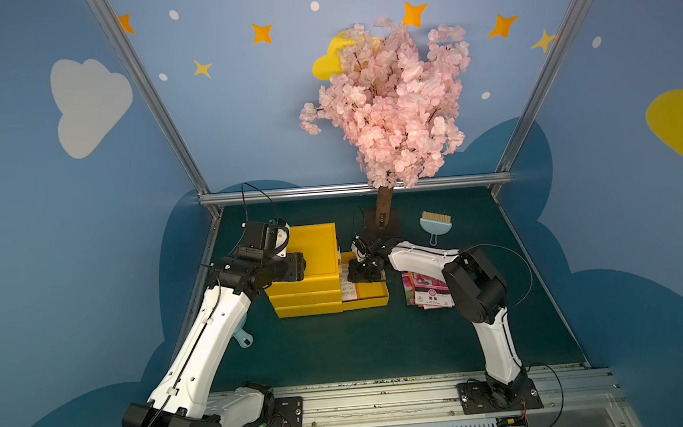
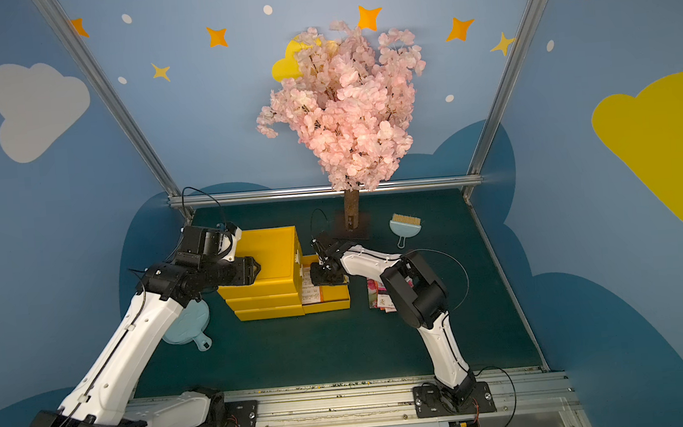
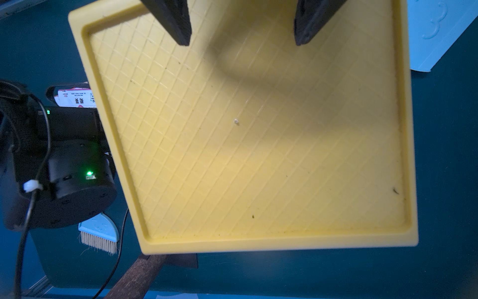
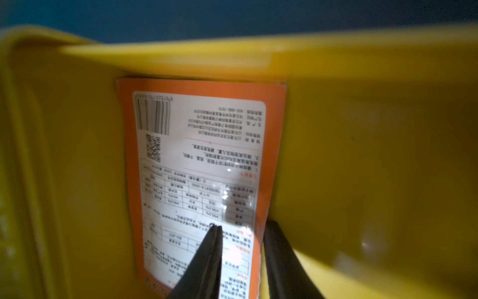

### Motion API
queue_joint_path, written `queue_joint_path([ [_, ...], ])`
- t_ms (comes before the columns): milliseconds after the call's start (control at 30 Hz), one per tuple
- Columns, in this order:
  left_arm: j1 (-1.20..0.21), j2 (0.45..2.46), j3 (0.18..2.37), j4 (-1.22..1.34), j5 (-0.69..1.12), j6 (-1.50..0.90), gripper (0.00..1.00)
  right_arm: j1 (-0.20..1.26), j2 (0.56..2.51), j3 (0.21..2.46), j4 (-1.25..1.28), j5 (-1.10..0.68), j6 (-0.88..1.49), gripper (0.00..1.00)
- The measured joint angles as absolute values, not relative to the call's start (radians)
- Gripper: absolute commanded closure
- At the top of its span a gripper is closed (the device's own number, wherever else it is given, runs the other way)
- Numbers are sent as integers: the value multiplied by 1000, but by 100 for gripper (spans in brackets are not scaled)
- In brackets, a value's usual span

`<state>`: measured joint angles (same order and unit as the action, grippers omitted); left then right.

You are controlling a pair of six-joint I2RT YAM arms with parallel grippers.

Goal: Take the seed bags out of the drawer
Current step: Pick up the seed packet from the drawer.

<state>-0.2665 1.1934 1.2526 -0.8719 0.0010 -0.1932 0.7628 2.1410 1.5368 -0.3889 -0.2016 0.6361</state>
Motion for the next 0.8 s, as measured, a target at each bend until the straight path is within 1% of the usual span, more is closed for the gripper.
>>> queue_joint_path([
  [267, -266, 1192, 1251, -871, 1, -189, 32, 757, 2169, 1550, -340, -263, 683, 84],
  [500, -263, 1190, 1249, -868, 2, -187, 32, 747, 2178, 1550, -318, -296, 716, 100],
  [800, -260, 1190, 1249, -868, 1, -187, 32, 738, 2167, 1533, -307, -300, 722, 100],
])
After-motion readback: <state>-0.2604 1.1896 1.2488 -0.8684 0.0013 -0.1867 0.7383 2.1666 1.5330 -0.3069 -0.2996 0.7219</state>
